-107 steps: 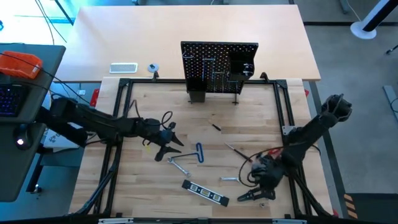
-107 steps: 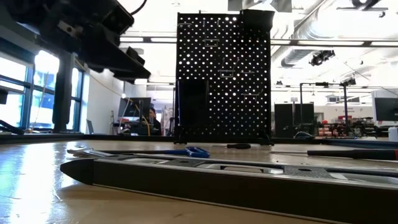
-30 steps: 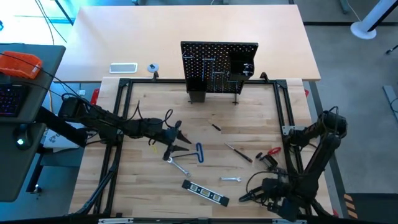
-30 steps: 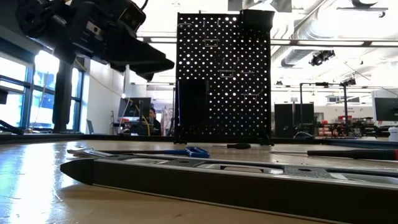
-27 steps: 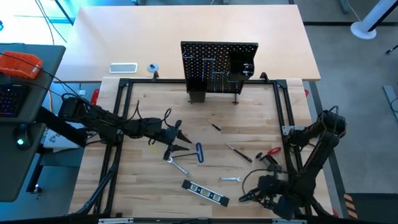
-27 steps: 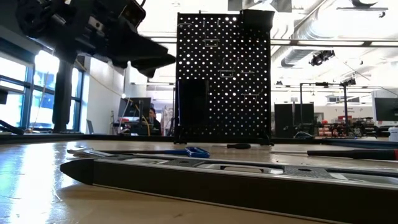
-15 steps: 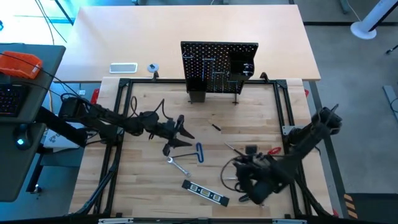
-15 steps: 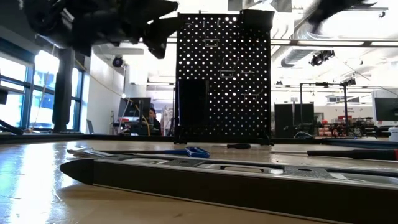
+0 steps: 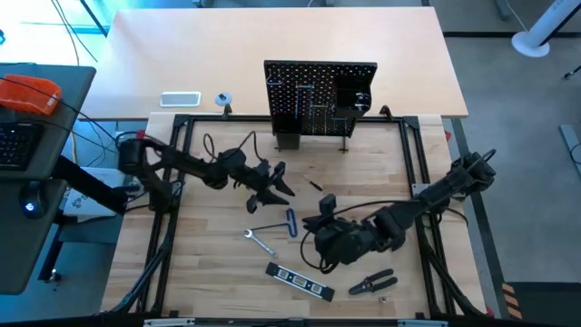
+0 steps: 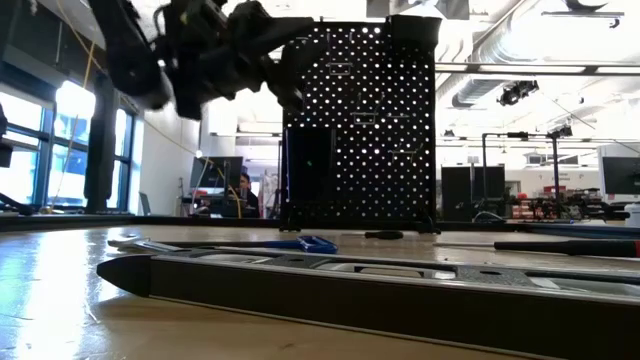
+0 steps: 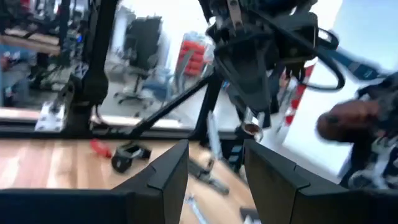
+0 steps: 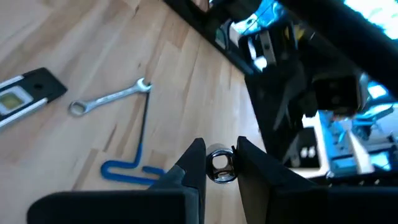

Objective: Hang tools onto peg board
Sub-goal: Put the bolts on the pegboard

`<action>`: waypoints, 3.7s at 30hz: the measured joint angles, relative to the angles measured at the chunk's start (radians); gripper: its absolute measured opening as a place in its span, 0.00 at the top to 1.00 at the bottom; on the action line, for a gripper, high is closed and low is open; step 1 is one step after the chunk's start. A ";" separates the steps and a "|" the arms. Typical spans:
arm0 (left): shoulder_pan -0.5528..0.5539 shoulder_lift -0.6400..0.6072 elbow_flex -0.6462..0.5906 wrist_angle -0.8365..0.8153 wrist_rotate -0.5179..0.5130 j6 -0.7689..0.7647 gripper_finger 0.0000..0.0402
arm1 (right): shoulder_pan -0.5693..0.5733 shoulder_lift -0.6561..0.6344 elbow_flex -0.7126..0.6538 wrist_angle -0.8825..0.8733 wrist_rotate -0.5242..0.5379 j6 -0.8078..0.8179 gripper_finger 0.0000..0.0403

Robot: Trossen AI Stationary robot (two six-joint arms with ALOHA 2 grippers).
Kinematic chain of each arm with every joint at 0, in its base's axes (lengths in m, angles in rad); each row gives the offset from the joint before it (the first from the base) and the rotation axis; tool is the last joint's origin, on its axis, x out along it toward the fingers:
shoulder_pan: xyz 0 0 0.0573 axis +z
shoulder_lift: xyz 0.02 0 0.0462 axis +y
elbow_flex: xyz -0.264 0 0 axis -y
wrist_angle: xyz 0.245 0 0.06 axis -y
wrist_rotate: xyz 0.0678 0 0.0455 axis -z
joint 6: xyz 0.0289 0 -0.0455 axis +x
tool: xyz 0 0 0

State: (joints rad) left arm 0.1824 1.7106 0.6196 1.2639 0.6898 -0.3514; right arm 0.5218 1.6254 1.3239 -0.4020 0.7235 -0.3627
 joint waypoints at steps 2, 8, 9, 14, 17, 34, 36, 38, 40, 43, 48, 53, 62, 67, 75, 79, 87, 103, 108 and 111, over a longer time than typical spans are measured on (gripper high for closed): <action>0.017 0.055 0.008 0.112 0.050 -0.074 0.63 | -0.009 -0.004 0.000 0.019 -0.007 -0.041 0.87; 0.018 0.190 0.096 0.256 0.196 -0.243 0.63 | -0.062 -0.013 0.000 0.087 -0.087 -0.131 0.87; 0.012 0.206 0.112 0.271 0.216 -0.250 0.63 | -0.069 -0.013 0.000 0.090 -0.103 -0.138 0.87; -0.001 0.228 0.160 0.300 0.255 -0.281 0.63 | -0.112 -0.013 0.000 0.090 -0.179 -0.143 0.87; -0.001 0.228 0.173 0.305 0.262 -0.285 0.63 | -0.120 -0.013 0.000 0.093 -0.180 -0.161 0.87; -0.031 0.223 0.224 0.198 0.276 -0.275 0.67 | -0.163 -0.014 0.000 0.104 -0.225 -0.218 0.87; -0.031 0.223 0.224 0.198 0.274 -0.275 0.69 | -0.165 -0.013 0.000 0.104 -0.222 -0.220 0.87; -0.031 0.223 0.224 0.198 0.273 -0.275 0.70 | -0.166 -0.013 0.000 0.104 -0.220 -0.222 0.87; -0.031 0.223 0.224 0.198 0.274 -0.266 0.71 | -0.168 -0.013 0.000 0.103 -0.230 -0.221 0.87; -0.031 0.223 0.224 0.201 0.274 -0.247 0.74 | -0.168 -0.013 0.000 0.101 -0.231 -0.222 0.87; -0.028 0.223 0.224 0.197 0.273 -0.205 0.86 | -0.168 -0.013 0.000 0.079 -0.231 -0.203 0.87; -0.011 0.224 0.224 0.194 0.271 -0.185 0.87 | -0.169 -0.013 0.000 0.054 -0.192 -0.176 0.78; 0.015 0.224 0.224 0.193 0.279 -0.186 0.87 | -0.168 -0.013 0.000 0.037 -0.115 -0.176 0.78; 0.039 0.224 0.225 0.194 0.297 -0.191 0.87 | -0.168 -0.018 0.000 0.013 -0.062 -0.167 0.78; 0.099 0.205 0.224 0.180 0.364 -0.209 0.87 | -0.149 -0.050 0.000 -0.032 0.055 -0.125 0.69; 0.143 0.162 0.224 0.158 0.383 -0.198 0.87 | -0.134 -0.066 0.000 -0.071 0.119 -0.087 0.64; 0.266 -0.003 0.224 -0.156 0.399 -0.019 0.87 | -0.121 -0.097 0.000 -0.197 0.146 0.053 0.62; 0.417 -0.217 0.333 -1.025 -0.199 0.484 0.87 | -0.115 -0.096 -0.001 -0.278 0.136 0.154 0.62; 0.409 -0.196 0.389 -1.101 -0.331 0.536 0.87 | -0.115 -0.096 -0.001 -0.275 0.119 0.179 0.62; 0.410 -0.182 0.422 -1.150 -0.375 0.538 0.87 | -0.115 -0.096 -0.001 -0.279 0.109 0.191 0.62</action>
State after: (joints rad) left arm 0.5922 1.5286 1.0414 0.1137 0.3145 0.1861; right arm 0.4068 1.5295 1.3231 -0.6805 0.8328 -0.1719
